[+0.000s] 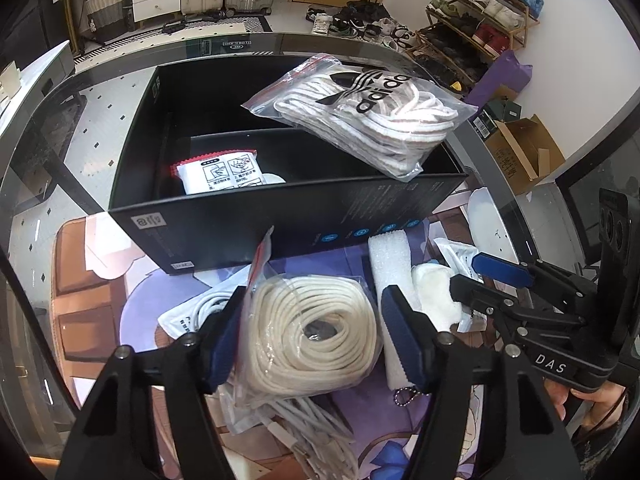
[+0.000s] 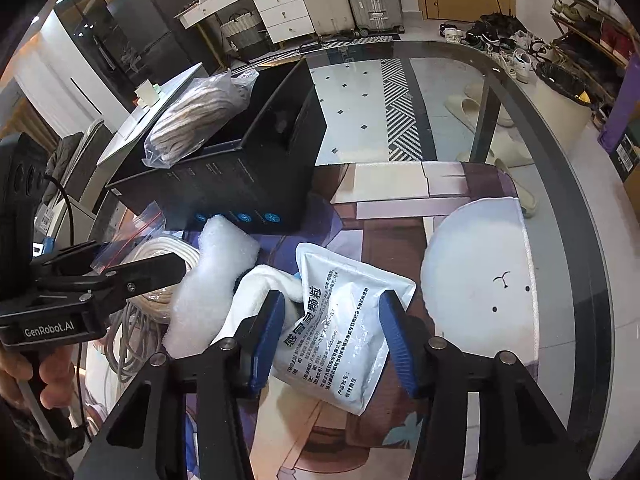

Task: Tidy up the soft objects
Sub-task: 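Move the left tool to the bagged white cable coil while the right tool approaches the white pouch, then grasp the bagged cable coil with the left gripper while the right gripper grasps the white pouch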

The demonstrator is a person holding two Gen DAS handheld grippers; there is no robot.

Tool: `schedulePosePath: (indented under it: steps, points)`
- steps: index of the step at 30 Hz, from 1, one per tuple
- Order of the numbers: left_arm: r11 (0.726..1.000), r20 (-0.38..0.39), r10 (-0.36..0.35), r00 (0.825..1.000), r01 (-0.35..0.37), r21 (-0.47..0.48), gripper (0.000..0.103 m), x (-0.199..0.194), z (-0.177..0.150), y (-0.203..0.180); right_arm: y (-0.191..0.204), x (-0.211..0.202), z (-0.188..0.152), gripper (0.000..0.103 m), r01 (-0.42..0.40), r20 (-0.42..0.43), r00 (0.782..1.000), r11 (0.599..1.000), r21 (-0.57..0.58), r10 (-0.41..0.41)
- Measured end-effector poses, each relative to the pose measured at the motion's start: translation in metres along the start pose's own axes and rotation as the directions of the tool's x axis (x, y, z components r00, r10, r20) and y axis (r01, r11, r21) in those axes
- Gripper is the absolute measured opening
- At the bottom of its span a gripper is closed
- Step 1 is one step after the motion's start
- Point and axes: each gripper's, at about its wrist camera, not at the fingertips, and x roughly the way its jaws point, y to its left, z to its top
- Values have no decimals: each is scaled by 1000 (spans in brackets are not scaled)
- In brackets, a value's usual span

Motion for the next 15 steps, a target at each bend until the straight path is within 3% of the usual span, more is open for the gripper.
schedulePosePath:
  steps: [3, 11, 15]
  points:
    - [1000, -4, 14, 1000, -14, 4, 47, 2, -2, 3, 2, 1, 0, 40, 23, -3, 1000, 999, -25, -23]
    - [1000, 4, -20, 1000, 20, 7, 31, -6, -5, 9, 12, 2, -2, 12, 35, -23, 999, 997, -72, -36]
    - [1000, 10, -28, 1000, 28, 2, 28, -10, -6, 13, 9, 0, -2, 11, 35, -32, 999, 997, -71, -38]
